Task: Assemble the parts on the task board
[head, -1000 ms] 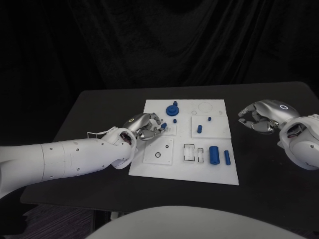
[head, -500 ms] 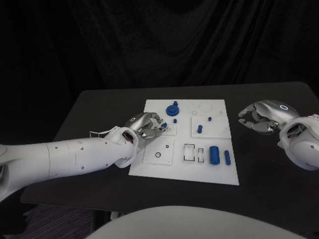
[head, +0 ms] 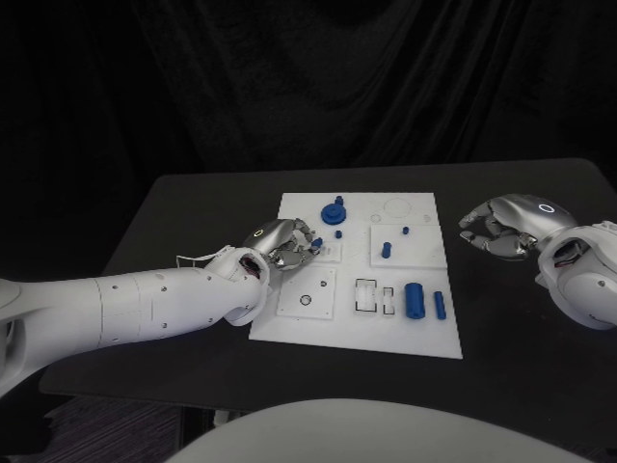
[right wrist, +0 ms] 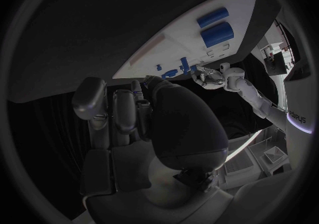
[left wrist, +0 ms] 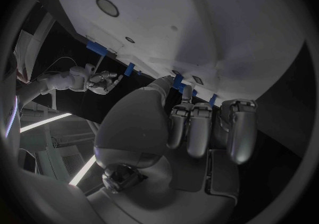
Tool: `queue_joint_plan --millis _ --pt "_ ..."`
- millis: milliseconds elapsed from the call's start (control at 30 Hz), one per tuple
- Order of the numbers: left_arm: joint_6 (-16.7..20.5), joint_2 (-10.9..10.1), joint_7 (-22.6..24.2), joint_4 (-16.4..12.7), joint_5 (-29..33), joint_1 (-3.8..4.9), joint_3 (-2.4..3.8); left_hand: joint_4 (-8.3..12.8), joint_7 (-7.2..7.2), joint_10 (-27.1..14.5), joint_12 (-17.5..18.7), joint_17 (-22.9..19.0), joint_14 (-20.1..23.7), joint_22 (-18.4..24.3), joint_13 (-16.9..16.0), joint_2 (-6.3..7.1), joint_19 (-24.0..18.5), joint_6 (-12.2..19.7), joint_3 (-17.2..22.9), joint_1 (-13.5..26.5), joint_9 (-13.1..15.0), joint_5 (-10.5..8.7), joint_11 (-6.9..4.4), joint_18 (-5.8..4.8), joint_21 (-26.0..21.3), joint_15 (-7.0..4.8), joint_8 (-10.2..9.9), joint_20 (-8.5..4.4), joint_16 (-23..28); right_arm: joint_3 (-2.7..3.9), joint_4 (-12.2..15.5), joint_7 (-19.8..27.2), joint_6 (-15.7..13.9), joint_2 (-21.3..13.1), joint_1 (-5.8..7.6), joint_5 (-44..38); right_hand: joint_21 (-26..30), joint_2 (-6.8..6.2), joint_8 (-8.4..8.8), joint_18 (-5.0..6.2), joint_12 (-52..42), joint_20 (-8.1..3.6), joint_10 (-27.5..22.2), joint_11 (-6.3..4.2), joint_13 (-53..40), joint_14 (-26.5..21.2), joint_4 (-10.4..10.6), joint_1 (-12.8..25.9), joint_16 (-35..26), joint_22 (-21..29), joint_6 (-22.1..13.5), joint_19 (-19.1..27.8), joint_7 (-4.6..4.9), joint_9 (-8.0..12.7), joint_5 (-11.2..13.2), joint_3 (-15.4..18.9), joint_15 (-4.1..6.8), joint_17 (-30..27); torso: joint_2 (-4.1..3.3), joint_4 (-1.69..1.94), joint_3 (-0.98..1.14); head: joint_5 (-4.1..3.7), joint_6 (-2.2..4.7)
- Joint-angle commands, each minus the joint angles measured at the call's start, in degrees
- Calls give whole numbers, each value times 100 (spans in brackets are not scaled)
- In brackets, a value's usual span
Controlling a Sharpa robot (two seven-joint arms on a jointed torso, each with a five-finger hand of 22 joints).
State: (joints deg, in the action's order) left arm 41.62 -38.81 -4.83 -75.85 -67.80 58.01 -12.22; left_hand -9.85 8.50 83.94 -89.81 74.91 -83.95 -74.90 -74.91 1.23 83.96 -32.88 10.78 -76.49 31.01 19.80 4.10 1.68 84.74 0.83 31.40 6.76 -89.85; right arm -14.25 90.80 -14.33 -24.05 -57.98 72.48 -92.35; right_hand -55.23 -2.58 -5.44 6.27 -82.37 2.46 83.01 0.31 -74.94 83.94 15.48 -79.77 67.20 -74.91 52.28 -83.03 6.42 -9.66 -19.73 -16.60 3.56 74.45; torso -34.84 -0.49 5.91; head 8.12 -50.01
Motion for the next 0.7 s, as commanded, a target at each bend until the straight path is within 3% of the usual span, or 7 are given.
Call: queue_joint_plan --millis 33,233,467,700 --pt "-71 20 57 2 -5 -16 6 32 -8 606 -19 1509 -605 -1304 -1509 -13 303 -41 14 -54 -16 54 -39 -21 3 -55 22 -24 -15 4 4 -114 78 5 -14 -19 36 -33 -27 -42 20 15 -6 29 -490 281 -18 -11 -31 -657 24 -26 -1 -10 -32 -24 -13 -6 0 0 1 7 1" --pt "-78 43 130 34 -5 -26 6 79 -12 606 -19 1509 -605 -1306 -1509 -57 305 -58 73 -100 -79 217 -46 -22 2 -62 22 -33 -15 4 -2 -119 96 19 -14 -19 36 -33 -27 -42 20 15 -6 29 -490 281 -18 -11 -31 -657 24 -26 -1 -10 -32 -24 -13 -6 3 -12 3 22 1" --pt "-34 73 308 66 -5 -32 6 169 -39 606 -19 1509 -605 -1315 -1509 -129 317 -186 170 -216 -123 248 -71 -28 20 -80 76 -47 -15 4 -6 -128 113 24 -14 -19 51 -29 -25 -41 25 17 -12 31 -485 277 -26 -22 -41 -656 24 -23 0 -9 -38 -34 -16 -13 3 -11 3 17 1" --pt "-19 109 334 125 -5 -36 6 174 -31 606 -19 1509 -605 -1314 -1509 -117 316 -172 172 -211 -156 231 -69 -27 16 -83 51 -51 -15 4 -5 -134 129 26 -14 -19 51 -29 -25 -41 25 17 -12 31 -485 277 -26 -22 -41 -656 24 -23 0 -9 -38 -34 -16 -13 4 -12 3 17 1"
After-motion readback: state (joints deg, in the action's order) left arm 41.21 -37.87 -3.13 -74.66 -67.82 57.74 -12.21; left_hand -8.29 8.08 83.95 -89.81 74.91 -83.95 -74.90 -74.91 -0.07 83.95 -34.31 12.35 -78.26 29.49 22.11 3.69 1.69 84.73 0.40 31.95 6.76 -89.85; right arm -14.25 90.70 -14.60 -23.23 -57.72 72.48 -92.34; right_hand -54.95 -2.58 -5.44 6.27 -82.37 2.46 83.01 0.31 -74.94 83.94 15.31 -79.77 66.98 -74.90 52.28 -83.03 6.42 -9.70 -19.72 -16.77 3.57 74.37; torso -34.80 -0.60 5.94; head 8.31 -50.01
